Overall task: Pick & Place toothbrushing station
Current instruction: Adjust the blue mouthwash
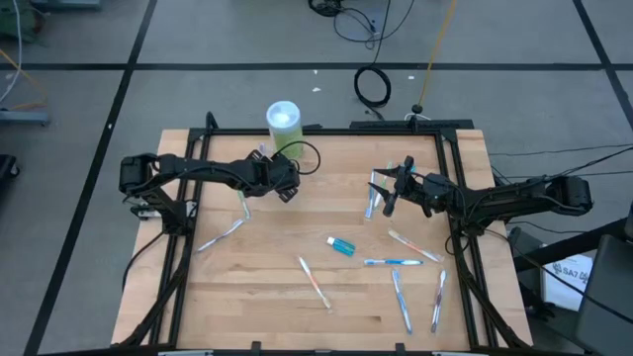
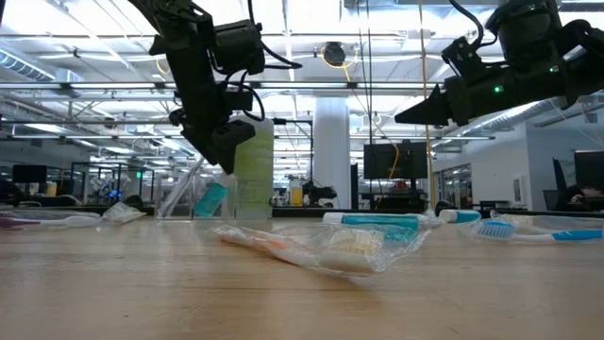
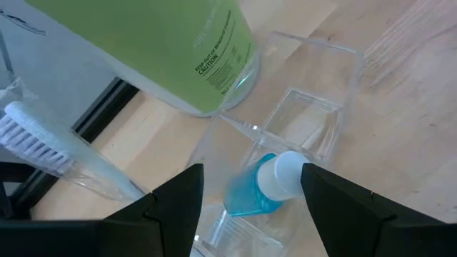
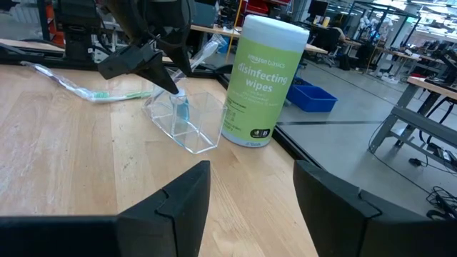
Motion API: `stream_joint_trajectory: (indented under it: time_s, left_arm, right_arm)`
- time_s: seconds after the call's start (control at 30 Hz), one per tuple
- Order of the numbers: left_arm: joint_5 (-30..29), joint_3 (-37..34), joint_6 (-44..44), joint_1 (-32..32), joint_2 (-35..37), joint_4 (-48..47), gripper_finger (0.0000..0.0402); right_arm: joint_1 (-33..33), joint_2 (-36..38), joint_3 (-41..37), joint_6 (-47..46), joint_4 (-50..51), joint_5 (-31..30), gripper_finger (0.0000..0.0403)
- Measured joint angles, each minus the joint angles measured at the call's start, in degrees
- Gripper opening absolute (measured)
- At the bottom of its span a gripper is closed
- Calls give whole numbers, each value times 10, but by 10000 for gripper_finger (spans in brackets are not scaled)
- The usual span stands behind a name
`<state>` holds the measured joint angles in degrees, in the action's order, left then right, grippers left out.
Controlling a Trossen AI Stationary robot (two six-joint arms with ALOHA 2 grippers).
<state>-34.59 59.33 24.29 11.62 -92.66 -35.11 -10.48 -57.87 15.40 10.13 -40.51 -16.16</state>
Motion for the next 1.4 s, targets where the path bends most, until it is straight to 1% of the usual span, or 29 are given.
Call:
stream_joint_trajectory:
  time_s: [0.3,0.53,0.67,0.83,0.87,1.0,1.07,1.27,1.4]
  left_arm:
    - [-16,3,16,0,0,-37,241]
    - [-20,40,19,0,0,-94,241]
    - [-20,55,17,1,0,-110,241]
    - [6,57,18,1,0,-115,241]
    - [7,57,15,1,0,-115,241]
    - [10,57,28,1,0,-115,241]
    - [11,57,29,1,0,-115,241]
    - [11,57,31,1,0,-114,241]
    - [14,56,33,0,0,-114,241]
  right_arm:
    - [0,0,0,0,0,0,196]
    - [0,0,0,2,0,0,196]
    - [0,0,0,2,0,0,196]
    - [0,0,0,2,-10,0,196]
    - [0,0,0,2,-16,3,196]
    - [0,0,0,9,-40,66,196]
    - [2,0,0,13,-61,84,196]
    - [16,-1,2,5,-97,90,196]
    - [35,-33,33,10,-94,92,196]
